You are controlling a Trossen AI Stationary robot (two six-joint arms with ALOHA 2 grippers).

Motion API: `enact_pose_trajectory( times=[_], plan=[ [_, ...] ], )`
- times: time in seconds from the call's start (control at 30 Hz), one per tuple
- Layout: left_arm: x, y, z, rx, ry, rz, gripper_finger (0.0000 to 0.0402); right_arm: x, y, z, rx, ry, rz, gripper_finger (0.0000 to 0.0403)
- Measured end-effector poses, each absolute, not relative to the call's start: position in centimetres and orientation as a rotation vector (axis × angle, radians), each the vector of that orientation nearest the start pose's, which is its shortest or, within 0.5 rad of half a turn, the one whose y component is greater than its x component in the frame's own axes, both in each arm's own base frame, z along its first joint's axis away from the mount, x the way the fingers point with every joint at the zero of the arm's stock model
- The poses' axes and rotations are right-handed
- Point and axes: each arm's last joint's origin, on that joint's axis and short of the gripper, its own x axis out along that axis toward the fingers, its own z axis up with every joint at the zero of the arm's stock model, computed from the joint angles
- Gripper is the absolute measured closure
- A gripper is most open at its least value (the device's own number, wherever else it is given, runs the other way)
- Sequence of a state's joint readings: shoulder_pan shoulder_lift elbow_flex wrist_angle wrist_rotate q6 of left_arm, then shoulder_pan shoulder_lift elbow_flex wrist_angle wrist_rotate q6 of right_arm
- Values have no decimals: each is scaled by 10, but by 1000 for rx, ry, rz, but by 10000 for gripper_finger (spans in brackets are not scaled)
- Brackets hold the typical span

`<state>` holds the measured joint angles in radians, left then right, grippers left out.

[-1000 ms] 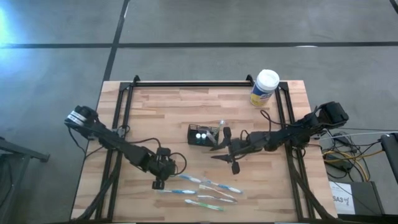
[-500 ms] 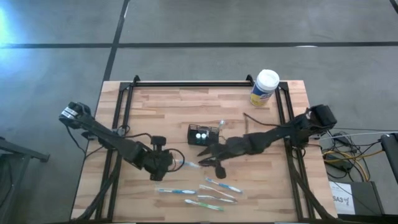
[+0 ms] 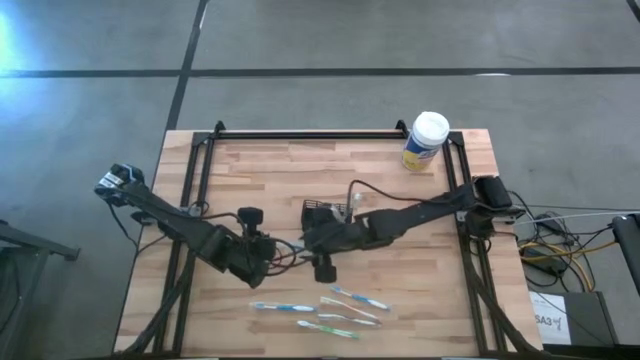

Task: Pick & Place toothbrushing station
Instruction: Put the top left blue toothbrush into the wire organizer

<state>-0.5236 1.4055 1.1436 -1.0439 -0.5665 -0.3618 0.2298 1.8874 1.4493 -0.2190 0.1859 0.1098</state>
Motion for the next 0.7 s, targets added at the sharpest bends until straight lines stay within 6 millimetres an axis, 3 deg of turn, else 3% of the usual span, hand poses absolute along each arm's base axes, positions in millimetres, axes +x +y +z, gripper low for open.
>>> enact_pose_trajectory(
  times=[0.2, 0.47, 0.7],
  plan=[
    [227, -113, 270, 354, 1071, 235, 399, 433, 93, 237, -34, 740, -93, 159],
    [227, -113, 270, 353, 1063, 241, 398, 448, 94, 227, -40, 803, -108, 180],
    [227, -113, 270, 350, 1063, 245, 399, 448, 92, 231, -62, 787, -132, 253]
  ],
)
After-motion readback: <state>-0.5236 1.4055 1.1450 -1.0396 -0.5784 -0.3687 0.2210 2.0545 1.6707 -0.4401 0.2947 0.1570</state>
